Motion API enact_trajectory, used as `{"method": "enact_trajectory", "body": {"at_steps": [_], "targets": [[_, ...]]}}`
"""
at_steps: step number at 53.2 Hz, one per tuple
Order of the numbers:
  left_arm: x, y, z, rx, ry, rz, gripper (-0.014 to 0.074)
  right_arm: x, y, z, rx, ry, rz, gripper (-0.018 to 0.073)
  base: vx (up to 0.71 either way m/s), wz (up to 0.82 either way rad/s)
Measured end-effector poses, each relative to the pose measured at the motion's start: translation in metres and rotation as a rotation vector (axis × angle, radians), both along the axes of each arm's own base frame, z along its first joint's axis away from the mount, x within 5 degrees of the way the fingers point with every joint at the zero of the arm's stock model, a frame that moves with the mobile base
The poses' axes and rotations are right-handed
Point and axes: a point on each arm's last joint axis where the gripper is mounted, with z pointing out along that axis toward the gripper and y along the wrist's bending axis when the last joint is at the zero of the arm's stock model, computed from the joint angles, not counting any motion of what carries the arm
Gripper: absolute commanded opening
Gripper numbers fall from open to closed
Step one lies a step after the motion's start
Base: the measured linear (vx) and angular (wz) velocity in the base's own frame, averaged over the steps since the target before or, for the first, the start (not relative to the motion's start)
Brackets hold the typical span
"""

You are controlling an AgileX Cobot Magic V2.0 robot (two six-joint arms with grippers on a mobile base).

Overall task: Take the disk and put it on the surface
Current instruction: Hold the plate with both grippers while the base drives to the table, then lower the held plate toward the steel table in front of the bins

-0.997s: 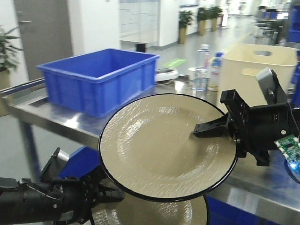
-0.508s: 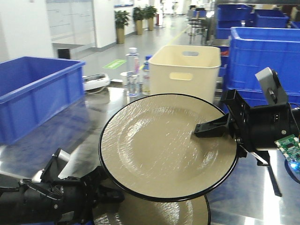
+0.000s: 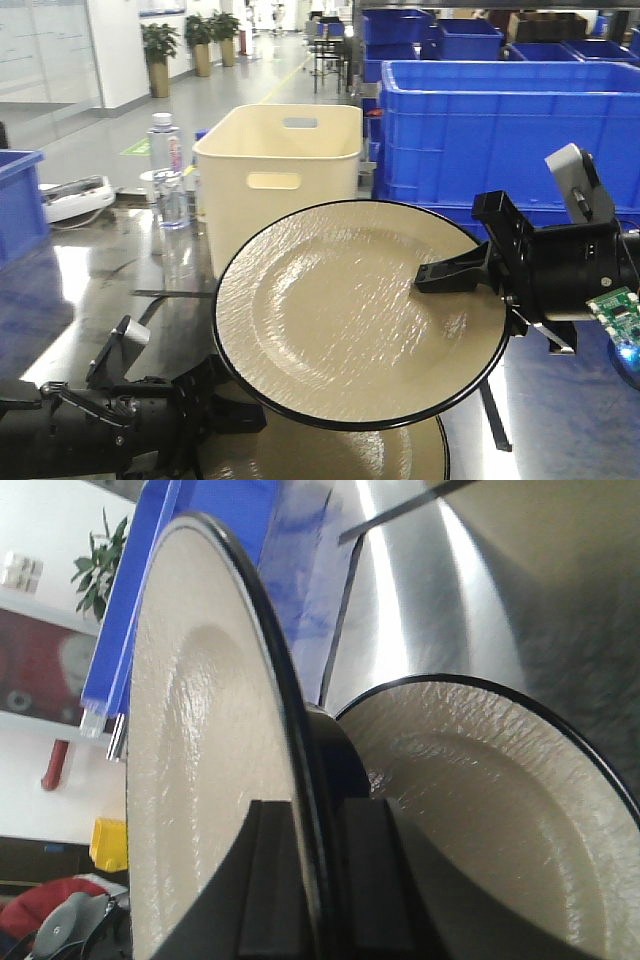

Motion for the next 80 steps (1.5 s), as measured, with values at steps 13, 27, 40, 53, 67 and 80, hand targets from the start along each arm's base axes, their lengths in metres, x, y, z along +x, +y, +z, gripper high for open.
{"method": "enact_trajectory", "body": {"at_steps": [13,27,40,53,67,80], "targets": [[0.0000,0.0000,0.0000,0.000,0.000,0.000,0.0001,0.0000,0.0000,0.0000,0.000,0.000,0.000,-0.0008,0.20,-0.21],[0.0000,0.0000,0.0000,0.000,0.000,0.000,0.0001,0.0000,0.0000,0.0000,0.000,0.000,0.000,-0.0008,0.18,-0.10],[0.0000,0.0000,0.0000,0.000,0.000,0.000,0.0001,0.0000,0.0000,0.0000,0.000,0.000,0.000,-0.0008,0.14,-0.05],[0.0000,0.0000,0.0000,0.000,0.000,0.000,0.0001,0.0000,0.0000,0.0000,0.000,0.000,0.000,-0.0008,0.08,-0.05],[0.0000,0.0000,0.0000,0.000,0.000,0.000,0.0001,0.0000,0.0000,0.0000,0.000,0.000,0.000,-0.0008,0.01,-0.02],[0.0000,0.0000,0.0000,0.000,0.000,0.000,0.0001,-0.0001,0.0000,0.0000,0.000,0.000,0.001,-0.0008,0.00,0.00]]}}
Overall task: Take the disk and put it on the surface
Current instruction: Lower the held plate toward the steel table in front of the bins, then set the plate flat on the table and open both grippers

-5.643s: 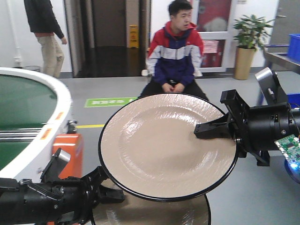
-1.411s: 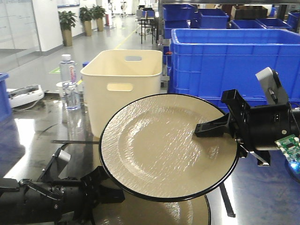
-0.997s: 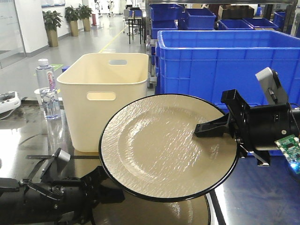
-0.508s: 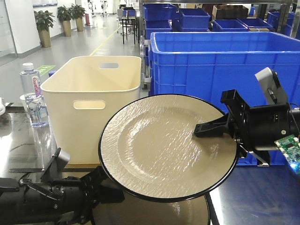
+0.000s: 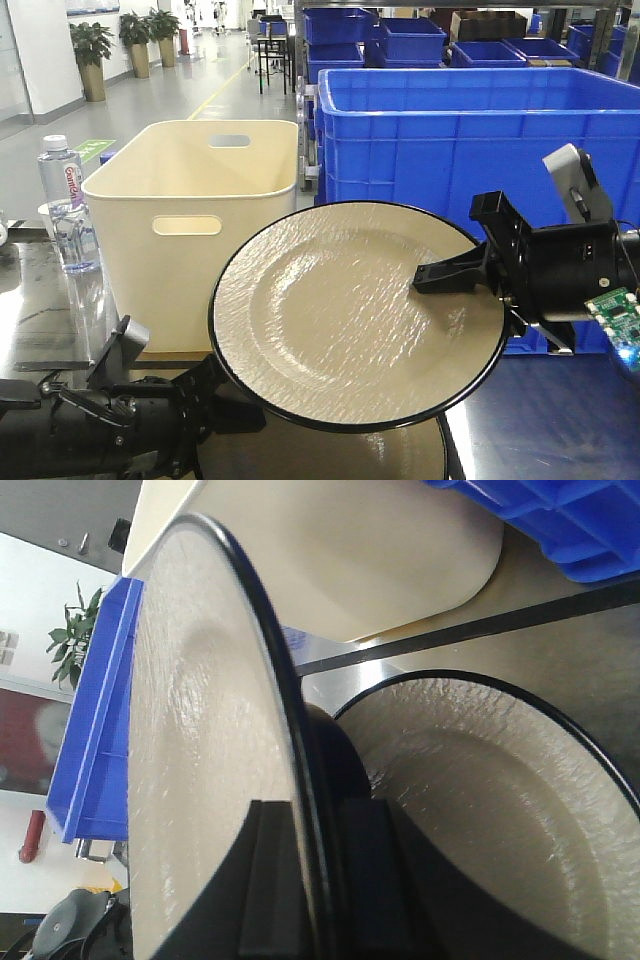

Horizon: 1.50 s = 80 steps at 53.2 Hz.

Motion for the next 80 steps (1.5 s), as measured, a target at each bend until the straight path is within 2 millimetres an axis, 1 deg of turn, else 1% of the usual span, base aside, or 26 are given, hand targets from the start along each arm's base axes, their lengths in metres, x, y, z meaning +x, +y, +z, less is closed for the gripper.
{"method": "enact_trajectory", "body": {"at_steps": [25,36,40,46,50,54,62,65,70,75,80], "targets": [[0.002,0.003,-0.002,0.034,-0.002,0.030,0.0001,0.000,0.000,0.000,0.000,0.000,0.000,-0.0008,0.00,0.00],[0.002,0.003,-0.019,0.094,0.096,0.000,0.0003,0.001,0.000,0.000,0.000,-0.004,-0.007,-0.0008,0.00,0.00],[0.001,0.003,-0.021,0.106,0.113,-0.007,0.0006,0.002,-0.001,0.000,0.000,-0.009,-0.018,-0.0008,0.00,0.00],[0.000,0.003,-0.021,0.130,0.109,-0.024,0.0036,0.003,-0.002,0.001,-0.001,-0.017,-0.032,-0.0007,0.00,0.00],[0.000,0.004,-0.020,0.151,0.102,-0.033,0.0077,0.003,-0.002,0.001,-0.005,-0.025,-0.031,-0.0006,0.00,0.00],[-0.001,0.004,-0.020,0.176,0.095,-0.055,0.0141,0.003,-0.002,0.001,-0.018,-0.043,-0.024,-0.0004,0.00,0.00],[-0.004,0.006,-0.019,0.249,0.067,-0.108,0.0344,0.003,-0.002,0.001,-0.029,-0.059,-0.016,-0.0001,0.00,0.00],[-0.005,0.008,-0.022,0.302,0.052,-0.136,0.0425,0.003,-0.002,0.001,-0.031,-0.062,-0.015,-0.0001,0.00,0.00],[-0.007,0.012,-0.028,0.380,0.046,-0.175,0.0529,0.003,-0.002,0.001,-0.038,-0.072,-0.009,0.0000,0.00,0.00],[-0.008,0.014,-0.027,0.409,0.032,-0.190,0.0598,0.003,-0.002,0.001,-0.040,-0.075,-0.008,0.0004,0.00,0.00],[-0.010,0.021,-0.021,0.438,0.005,-0.191,0.0624,0.003,-0.002,0.001,-0.042,-0.078,-0.007,0.0007,0.00,0.00]]}}
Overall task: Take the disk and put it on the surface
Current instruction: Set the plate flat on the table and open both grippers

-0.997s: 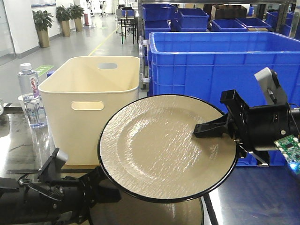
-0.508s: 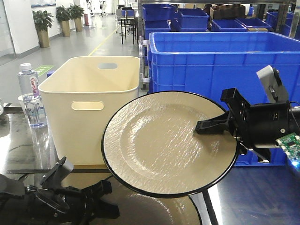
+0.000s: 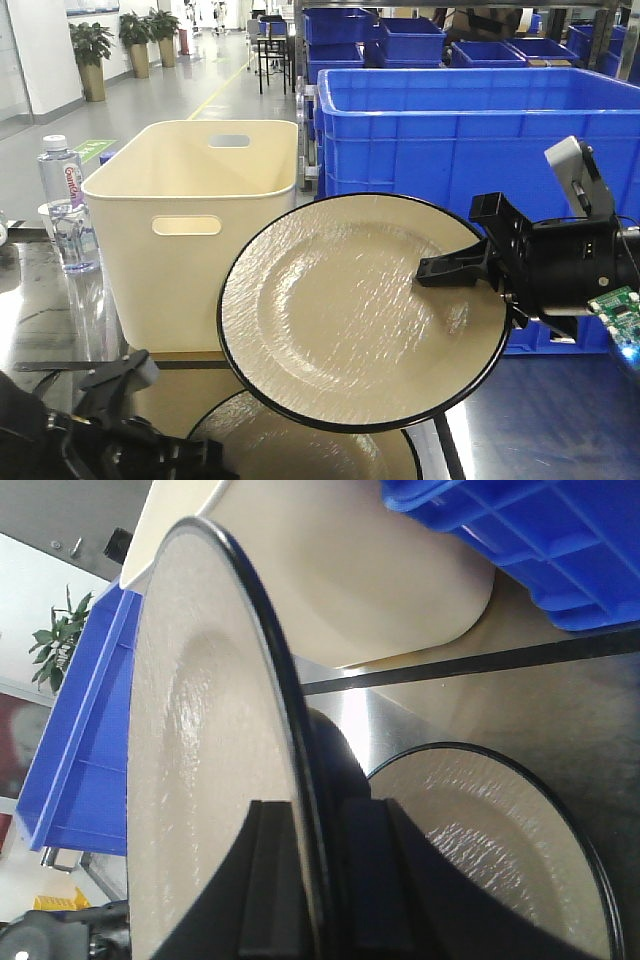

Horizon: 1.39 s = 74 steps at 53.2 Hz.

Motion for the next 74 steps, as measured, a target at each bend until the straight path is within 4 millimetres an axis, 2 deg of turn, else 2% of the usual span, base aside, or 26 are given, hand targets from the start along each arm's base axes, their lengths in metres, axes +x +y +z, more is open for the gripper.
{"method": "enact_trajectory", "body": {"at_steps": [8,17,25,32,42,47,51,59,66,74], "targets": [[-0.007,0.026,0.025,0.048,-0.103,0.030,0.0610,0.000,-0.001,-0.002,-0.048,-0.018,0.010,0.0009,0.00,0.00],[-0.035,0.047,0.072,0.059,-0.283,0.069,0.0582,0.001,0.000,-0.011,-0.129,-0.013,0.034,0.0009,0.00,0.00],[-0.061,0.053,0.106,0.035,-0.450,0.102,0.0571,0.012,0.019,-0.030,-0.163,0.010,0.099,0.0013,0.00,0.00],[-0.077,0.057,0.125,0.021,-0.557,0.134,0.0571,0.022,0.040,-0.057,-0.197,0.055,0.185,0.0029,0.00,0.00],[-0.086,0.059,0.135,0.013,-0.619,0.154,0.0571,0.035,0.058,-0.092,-0.224,0.140,0.233,0.0094,0.00,0.00],[-0.086,0.059,0.135,0.013,-0.620,0.156,0.0571,0.039,0.062,-0.103,-0.235,0.147,0.249,0.0154,0.00,0.00],[-0.086,0.060,0.134,0.014,-0.621,0.159,0.0571,0.041,0.063,-0.104,-0.241,0.128,0.262,0.0210,0.00,0.00],[-0.086,0.060,0.133,0.014,-0.618,0.159,0.0571,0.041,0.062,-0.103,-0.296,0.041,0.321,0.0391,0.00,0.00],[-0.085,0.060,0.133,0.014,-0.624,0.164,0.0571,0.042,0.059,-0.104,-0.427,-0.062,0.402,0.0529,0.00,0.00],[-0.084,0.061,0.135,0.014,-0.650,0.188,0.0571,0.046,0.052,-0.097,-0.580,-0.123,0.448,0.0594,0.00,0.00]]}}
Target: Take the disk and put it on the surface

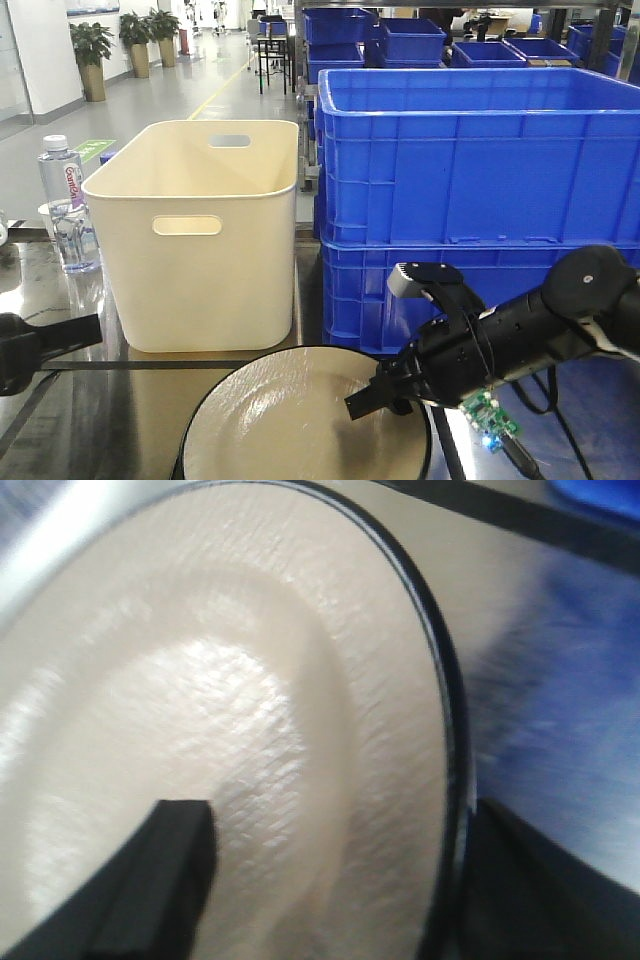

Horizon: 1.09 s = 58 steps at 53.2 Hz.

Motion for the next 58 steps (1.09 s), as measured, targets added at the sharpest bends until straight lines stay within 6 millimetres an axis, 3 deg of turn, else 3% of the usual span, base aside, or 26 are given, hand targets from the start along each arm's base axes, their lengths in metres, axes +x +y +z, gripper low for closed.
{"method": "enact_trajectory", "body": {"at_steps": [16,27,35,45,58], "targets": [[0.001,0.001,0.001,-0.002,-0.016,0.013,0.0514,-0.006,-0.017,0.044,-0.134,-0.118,-0.076,0.0574,0.00,0.00],[0.004,0.004,0.005,-0.011,-0.064,0.053,0.0290,-0.023,-0.021,0.070,-0.095,-0.146,-0.129,0.0535,0.00,0.00],[0.004,0.004,0.006,-0.012,-0.073,0.060,0.0122,-0.029,-0.023,0.077,-0.089,-0.154,-0.129,0.0510,0.00,0.00],[0.004,0.004,0.006,-0.012,-0.069,0.057,-0.0008,-0.032,-0.016,0.079,0.012,-0.082,-0.148,0.0484,0.00,0.00],[0.004,0.004,0.005,-0.012,-0.068,0.056,-0.0008,-0.033,-0.012,0.081,0.079,-0.054,-0.155,0.0459,0.00,0.00]]}}
